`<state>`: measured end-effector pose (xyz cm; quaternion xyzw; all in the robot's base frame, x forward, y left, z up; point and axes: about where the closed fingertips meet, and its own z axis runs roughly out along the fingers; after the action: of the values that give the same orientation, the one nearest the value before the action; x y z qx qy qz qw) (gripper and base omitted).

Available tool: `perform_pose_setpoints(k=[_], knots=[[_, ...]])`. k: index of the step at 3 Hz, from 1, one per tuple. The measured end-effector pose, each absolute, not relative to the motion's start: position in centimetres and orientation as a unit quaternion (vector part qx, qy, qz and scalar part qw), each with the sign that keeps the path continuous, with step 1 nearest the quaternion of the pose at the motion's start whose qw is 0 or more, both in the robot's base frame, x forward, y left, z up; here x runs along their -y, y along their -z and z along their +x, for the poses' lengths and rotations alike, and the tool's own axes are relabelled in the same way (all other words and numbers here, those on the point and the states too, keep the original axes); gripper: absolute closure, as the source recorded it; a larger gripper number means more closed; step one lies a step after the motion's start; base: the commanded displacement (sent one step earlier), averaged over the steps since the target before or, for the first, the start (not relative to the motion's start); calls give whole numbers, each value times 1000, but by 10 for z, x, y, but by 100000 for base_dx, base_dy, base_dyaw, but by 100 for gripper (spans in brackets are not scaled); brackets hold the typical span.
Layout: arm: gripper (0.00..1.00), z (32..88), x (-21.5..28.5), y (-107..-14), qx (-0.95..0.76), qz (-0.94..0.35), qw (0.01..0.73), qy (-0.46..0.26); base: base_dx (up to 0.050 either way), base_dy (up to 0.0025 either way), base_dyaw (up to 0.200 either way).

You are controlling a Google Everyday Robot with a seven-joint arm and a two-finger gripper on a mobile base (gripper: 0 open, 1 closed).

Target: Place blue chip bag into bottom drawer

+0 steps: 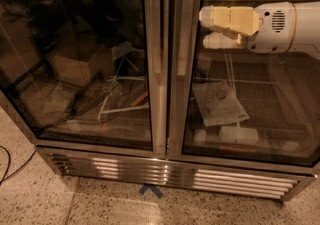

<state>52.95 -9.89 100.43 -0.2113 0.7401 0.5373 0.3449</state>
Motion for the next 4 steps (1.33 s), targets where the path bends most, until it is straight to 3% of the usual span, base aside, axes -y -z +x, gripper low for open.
perform_pose_setpoints(k=[1, 2, 4], knots=[[6, 534, 88, -1008, -733, -224, 348, -540, 0, 0, 0], [21, 539, 80, -1011, -729, -232, 351, -540, 0, 0, 0], [21, 546, 89, -1007, -737, -228, 356, -528, 0, 0, 0]])
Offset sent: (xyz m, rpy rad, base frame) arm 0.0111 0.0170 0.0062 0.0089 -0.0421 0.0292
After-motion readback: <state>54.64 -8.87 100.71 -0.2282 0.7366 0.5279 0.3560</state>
